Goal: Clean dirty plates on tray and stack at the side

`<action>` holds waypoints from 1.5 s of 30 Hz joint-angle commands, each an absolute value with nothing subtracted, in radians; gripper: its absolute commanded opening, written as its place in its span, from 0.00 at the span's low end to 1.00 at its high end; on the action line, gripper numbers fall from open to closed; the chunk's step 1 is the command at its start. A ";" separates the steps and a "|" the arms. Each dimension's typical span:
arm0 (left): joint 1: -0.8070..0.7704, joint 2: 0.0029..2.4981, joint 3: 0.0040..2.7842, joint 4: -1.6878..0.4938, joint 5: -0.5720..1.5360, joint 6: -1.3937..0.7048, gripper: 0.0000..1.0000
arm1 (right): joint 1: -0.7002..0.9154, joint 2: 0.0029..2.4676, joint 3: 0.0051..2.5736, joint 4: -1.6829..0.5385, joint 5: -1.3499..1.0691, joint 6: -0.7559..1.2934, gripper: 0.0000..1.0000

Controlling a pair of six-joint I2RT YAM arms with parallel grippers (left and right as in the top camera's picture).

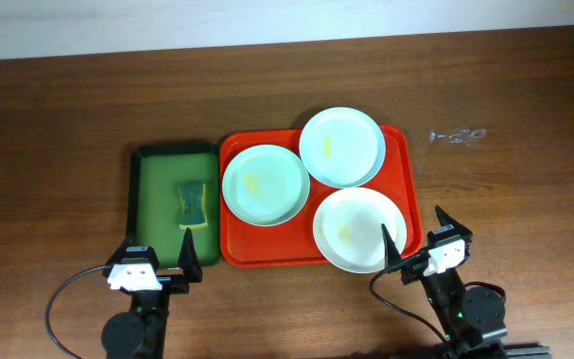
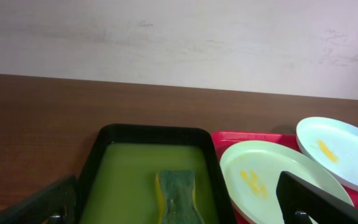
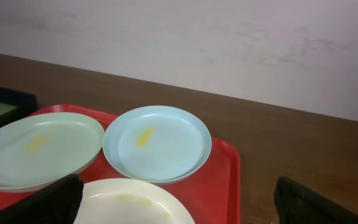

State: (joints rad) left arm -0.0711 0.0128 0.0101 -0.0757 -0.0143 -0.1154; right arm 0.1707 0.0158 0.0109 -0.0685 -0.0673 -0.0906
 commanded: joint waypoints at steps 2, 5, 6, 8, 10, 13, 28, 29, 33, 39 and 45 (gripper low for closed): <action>-0.075 0.007 0.009 -0.084 0.004 -0.099 0.99 | 0.163 0.013 0.006 -0.075 -0.055 -0.097 0.98; -0.075 0.007 0.009 -0.084 0.004 -0.099 0.99 | 0.163 0.013 0.006 -0.075 -0.055 -0.097 0.98; -0.075 0.007 0.009 -0.084 0.004 -0.099 0.99 | 0.163 0.013 0.006 -0.075 -0.055 -0.097 0.98; -0.075 0.007 0.009 -0.084 0.004 -0.099 0.99 | 0.163 0.013 0.006 -0.075 -0.055 -0.097 0.98; -0.075 0.007 0.009 -0.084 0.004 -0.099 0.99 | 0.163 0.013 0.006 -0.075 -0.055 -0.097 0.98; -0.075 0.007 0.009 -0.084 0.004 -0.099 0.99 | 0.163 0.013 0.006 -0.075 -0.055 -0.097 0.98; -0.075 0.007 0.009 -0.084 0.004 -0.099 0.99 | 0.163 0.013 0.006 -0.075 -0.055 -0.097 0.98; -0.075 0.007 0.009 -0.084 0.004 -0.099 0.99 | 0.163 0.013 0.006 -0.075 -0.055 -0.097 0.99; -0.075 0.007 0.009 -0.084 0.004 -0.099 0.99 | 0.163 0.013 0.006 -0.075 -0.055 -0.097 0.98; -0.075 0.007 0.009 -0.084 0.004 -0.099 0.99 | 0.163 0.013 0.006 -0.075 -0.055 -0.097 0.98; -0.075 0.007 0.009 -0.066 0.005 -0.100 0.99 | 0.163 0.013 0.006 -0.066 -0.080 -0.097 0.98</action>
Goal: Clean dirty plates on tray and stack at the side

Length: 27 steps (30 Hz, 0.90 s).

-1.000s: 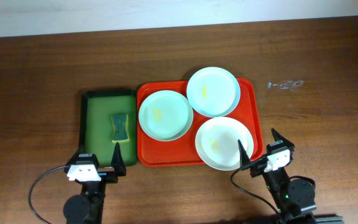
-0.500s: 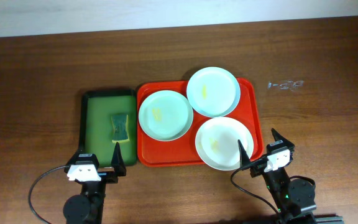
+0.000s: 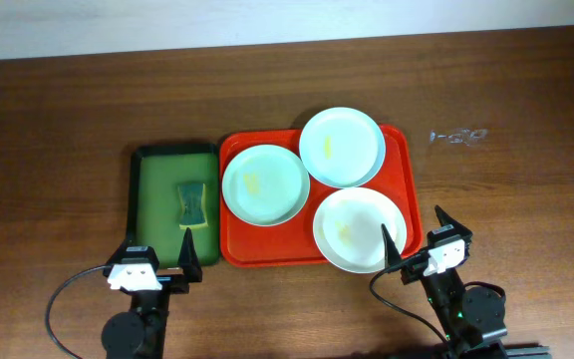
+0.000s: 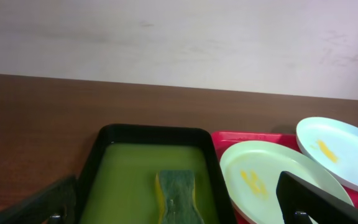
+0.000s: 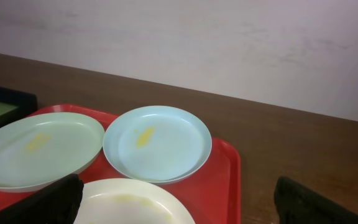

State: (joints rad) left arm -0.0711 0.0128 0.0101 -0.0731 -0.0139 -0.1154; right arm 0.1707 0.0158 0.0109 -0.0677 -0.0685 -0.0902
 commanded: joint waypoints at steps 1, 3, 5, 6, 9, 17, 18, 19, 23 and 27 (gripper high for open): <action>-0.075 0.007 0.012 -0.065 0.031 -0.100 0.99 | 0.163 0.013 0.006 -0.064 -0.139 -0.097 0.98; -0.075 0.010 0.125 -0.199 0.075 -0.107 0.99 | 0.163 0.013 0.086 -0.144 -0.169 -0.063 0.99; -0.075 0.073 0.327 -0.372 0.072 -0.107 0.99 | 0.163 0.027 0.260 -0.273 -0.168 -0.063 0.98; -0.075 0.186 0.507 -0.475 0.072 -0.107 0.99 | 0.163 0.092 0.440 -0.392 -0.165 -0.063 0.98; -0.075 0.508 0.913 -0.728 0.076 -0.106 0.99 | 0.163 0.336 0.801 -0.642 -0.165 -0.063 0.98; -0.076 1.436 1.768 -1.427 0.192 -0.103 0.99 | 0.163 1.238 1.549 -1.218 -0.490 -0.063 0.98; -0.076 1.491 1.767 -1.431 0.182 -0.103 0.98 | 0.163 1.303 1.549 -1.214 -0.560 -0.063 0.98; -0.080 1.542 1.767 -1.439 0.170 -0.103 0.77 | 0.163 1.368 1.549 -1.213 -0.582 -0.035 0.72; -0.083 1.678 1.727 -1.421 0.120 -0.105 0.00 | 0.249 1.665 1.548 -1.173 -0.423 0.205 0.21; -0.085 1.736 1.591 -1.291 0.107 -0.118 0.52 | 0.344 1.905 1.548 -0.991 -0.402 0.219 0.44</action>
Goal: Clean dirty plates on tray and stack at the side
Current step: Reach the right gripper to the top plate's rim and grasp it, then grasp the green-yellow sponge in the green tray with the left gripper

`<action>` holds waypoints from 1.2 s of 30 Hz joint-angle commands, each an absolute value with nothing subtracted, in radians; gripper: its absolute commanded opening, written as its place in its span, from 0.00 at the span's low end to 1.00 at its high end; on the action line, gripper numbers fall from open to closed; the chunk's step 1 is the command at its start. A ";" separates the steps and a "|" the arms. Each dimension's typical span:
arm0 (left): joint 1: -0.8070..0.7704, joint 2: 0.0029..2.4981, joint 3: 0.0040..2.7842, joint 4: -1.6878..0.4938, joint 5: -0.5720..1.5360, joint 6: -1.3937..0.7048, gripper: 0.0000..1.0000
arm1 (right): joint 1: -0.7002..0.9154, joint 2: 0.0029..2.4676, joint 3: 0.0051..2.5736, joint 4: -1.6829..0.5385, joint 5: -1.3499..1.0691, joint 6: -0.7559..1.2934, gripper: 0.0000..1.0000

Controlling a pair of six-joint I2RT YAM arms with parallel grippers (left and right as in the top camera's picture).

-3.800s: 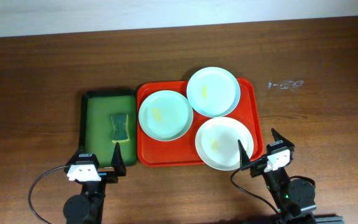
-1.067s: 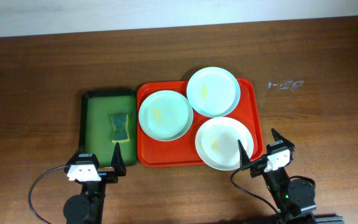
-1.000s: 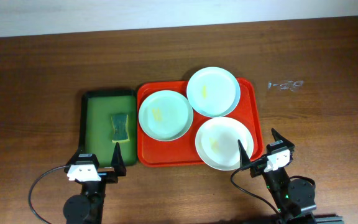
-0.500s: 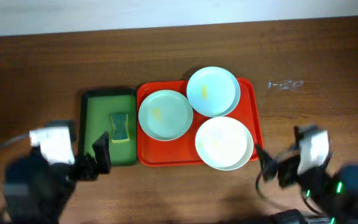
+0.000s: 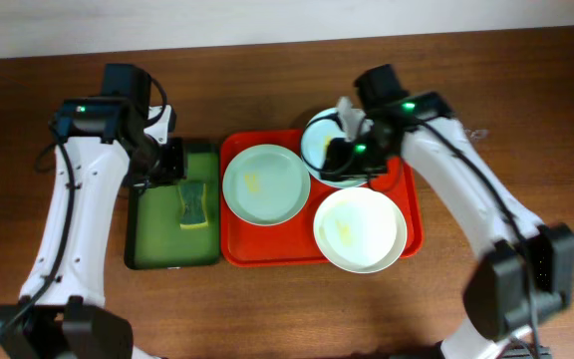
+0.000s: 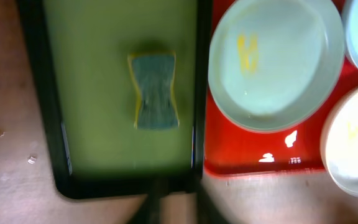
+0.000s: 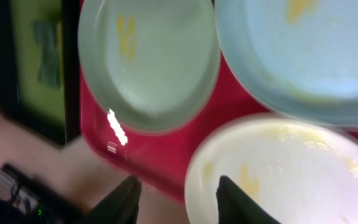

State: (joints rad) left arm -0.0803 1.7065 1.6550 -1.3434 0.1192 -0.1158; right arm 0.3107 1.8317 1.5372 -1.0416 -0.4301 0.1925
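Three dirty plates with yellow smears lie on the red tray [image 5: 235,249]: a green plate [image 5: 265,184], a blue plate [image 5: 367,160] and a white plate [image 5: 359,229]. A yellow-green sponge [image 5: 194,204] rests in the black tray [image 5: 133,214] of green liquid. My left gripper [image 5: 167,160] hovers over that tray's far end; in the left wrist view its blurred fingers [image 6: 155,208] stand close together with nothing held, the sponge [image 6: 154,91] ahead of them. My right gripper [image 7: 179,199] hangs open above the blue plate, with the white plate [image 7: 291,168] below it.
The two trays sit side by side mid-table on brown wood. A small clear object [image 5: 458,135] lies on the table right of the red tray. A pale wall runs along the far edge.
Both arms have left their parked spots at the near edge. The left gripper is now over the black tray's far end, the right over the blue plate, both looking down and less wide apart.
At both earlier moments the arms sat folded at the table's near edge, grippers wide open and facing the trays. Now both reach over the trays from above. Plates and sponge lie where they were.
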 commanded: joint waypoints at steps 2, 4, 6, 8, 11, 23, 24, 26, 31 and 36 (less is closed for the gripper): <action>-0.085 1.755 1.550 -1.243 0.107 -0.119 0.54 | 0.366 1.991 1.548 -0.912 -0.394 0.220 0.44; -0.085 1.779 1.523 -1.215 0.107 -0.119 0.53 | 0.380 2.054 1.548 -0.853 -0.327 0.220 0.41; -0.085 1.803 1.522 -1.203 0.107 -0.119 0.52 | 0.388 2.097 1.548 -0.804 -0.250 0.226 0.31; -0.085 1.832 1.522 -1.190 0.107 -0.119 0.52 | 0.388 2.109 1.548 -0.796 -0.198 0.269 0.30; -0.085 1.850 1.521 -1.188 0.086 -0.119 0.56 | 0.407 2.120 1.545 -0.795 -0.197 0.298 0.23; -0.085 1.851 1.521 -1.190 0.082 -0.119 0.62 | 0.452 2.117 1.600 -0.936 -0.269 0.360 0.33; -0.085 1.851 1.521 -1.190 0.082 -0.119 0.62 | 0.460 2.117 1.574 -0.915 -0.216 0.385 0.33; -0.085 1.851 1.521 -1.190 0.082 -0.119 0.62 | 0.464 2.117 1.526 -0.819 -0.193 0.387 0.31; -0.086 1.851 1.520 -1.189 0.083 -0.121 0.57 | 0.458 2.117 1.519 -0.800 -0.097 0.428 0.05; -0.098 1.851 1.384 -1.067 0.082 -0.145 0.52 | 0.428 2.116 1.520 -0.828 -0.102 0.455 0.04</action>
State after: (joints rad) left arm -0.0937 1.8412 1.4532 -1.1091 0.0895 -0.1322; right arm 0.4530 2.1139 1.5284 -0.8097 -0.1310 0.4301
